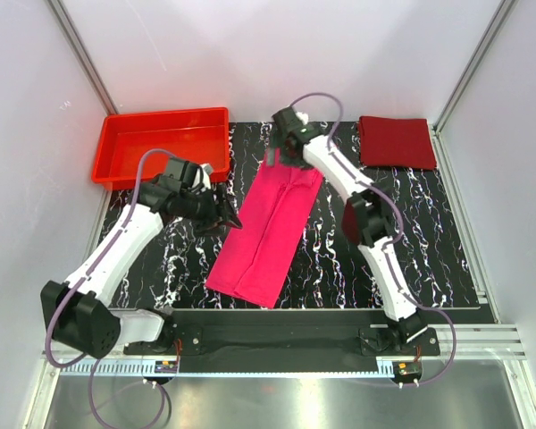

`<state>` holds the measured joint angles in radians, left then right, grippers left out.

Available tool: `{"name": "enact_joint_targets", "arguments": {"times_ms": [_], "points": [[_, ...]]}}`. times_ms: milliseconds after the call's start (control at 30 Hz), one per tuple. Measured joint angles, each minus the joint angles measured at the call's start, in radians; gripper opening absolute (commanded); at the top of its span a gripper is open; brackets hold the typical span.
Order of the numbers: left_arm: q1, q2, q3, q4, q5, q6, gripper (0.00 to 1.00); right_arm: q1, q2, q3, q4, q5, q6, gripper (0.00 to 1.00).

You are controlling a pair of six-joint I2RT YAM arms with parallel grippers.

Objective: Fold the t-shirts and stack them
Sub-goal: Fold the tshirt

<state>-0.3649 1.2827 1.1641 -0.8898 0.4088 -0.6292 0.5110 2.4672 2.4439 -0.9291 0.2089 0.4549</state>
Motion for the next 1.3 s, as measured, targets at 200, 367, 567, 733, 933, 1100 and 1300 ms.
{"name": "enact_joint_targets", "arguments": {"times_ms": [200,367,567,733,933,1100,1300], "points": [[0.045,-0.086,-0.062,-0.033,-0.013,0.046,0.68,0.073,0.113,0.036,-0.045,0.032,0.043,1.00],[0.046,-0.126,-0.117,-0.043,-0.005,0.060,0.69,0.068,0.193,0.093,-0.075,0.066,0.000,1.00],[0.023,-0.123,-0.156,-0.027,0.004,0.097,0.78,0.037,0.216,0.115,-0.024,0.060,-0.139,1.00],[-0.105,-0.026,-0.153,0.038,-0.024,0.109,0.81,0.002,0.217,0.135,0.023,0.029,-0.237,1.00],[-0.183,0.209,-0.135,0.153,-0.074,0.110,0.80,-0.032,0.116,0.097,-0.008,-0.056,-0.241,1.00],[-0.192,0.354,-0.109,0.230,-0.097,0.109,0.79,-0.052,-0.195,-0.215,-0.027,-0.107,-0.193,1.00],[-0.221,0.486,-0.079,0.260,-0.112,0.087,0.77,-0.165,-0.610,-0.680,0.010,-0.189,-0.115,1.00]]}}
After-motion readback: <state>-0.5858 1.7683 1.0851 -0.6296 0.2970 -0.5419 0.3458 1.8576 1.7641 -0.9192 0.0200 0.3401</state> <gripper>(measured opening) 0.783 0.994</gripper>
